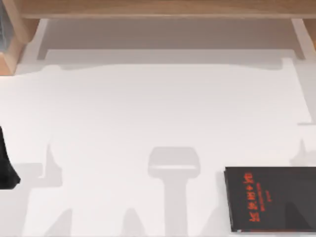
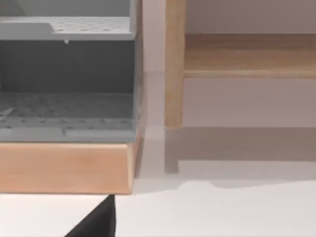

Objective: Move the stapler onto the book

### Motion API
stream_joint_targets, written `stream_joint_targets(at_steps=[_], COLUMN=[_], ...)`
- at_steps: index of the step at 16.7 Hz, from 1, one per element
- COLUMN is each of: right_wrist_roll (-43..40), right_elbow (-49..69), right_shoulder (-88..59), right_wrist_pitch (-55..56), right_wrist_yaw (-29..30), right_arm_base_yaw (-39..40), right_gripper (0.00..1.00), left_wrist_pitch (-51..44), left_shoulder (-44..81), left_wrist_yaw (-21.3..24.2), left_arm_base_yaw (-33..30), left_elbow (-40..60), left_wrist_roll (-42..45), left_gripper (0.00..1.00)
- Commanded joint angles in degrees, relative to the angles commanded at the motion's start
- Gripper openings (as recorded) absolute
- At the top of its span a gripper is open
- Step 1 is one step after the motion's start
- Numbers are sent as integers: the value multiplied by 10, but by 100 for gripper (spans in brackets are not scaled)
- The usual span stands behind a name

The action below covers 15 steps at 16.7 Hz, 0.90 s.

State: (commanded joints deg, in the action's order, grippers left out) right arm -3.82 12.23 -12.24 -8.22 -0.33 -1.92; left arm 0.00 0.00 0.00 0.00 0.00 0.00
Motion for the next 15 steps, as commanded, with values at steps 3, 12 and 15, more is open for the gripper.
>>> stream_joint_targets(at_steps=[3,12,15], right_wrist_roll=[-39,-193,-245], right_elbow=[142,743,947], right_shoulder=[-142,-736,-940], right_wrist_pitch=[-85,-416,-528], right_wrist_yaw=[-3,-15,-18], right_arm_base_yaw=[-23,-112,-143], right_gripper=[100,100,100], left_wrist_pitch=[0,0,0], left_shoulder=[0,0,0], left_wrist_yaw=[0,0,0], left_arm_base_yaw=[0,0,0], left_elbow=[0,0,0], left_wrist_roll=[0,0,0], left_gripper=[100,100,100])
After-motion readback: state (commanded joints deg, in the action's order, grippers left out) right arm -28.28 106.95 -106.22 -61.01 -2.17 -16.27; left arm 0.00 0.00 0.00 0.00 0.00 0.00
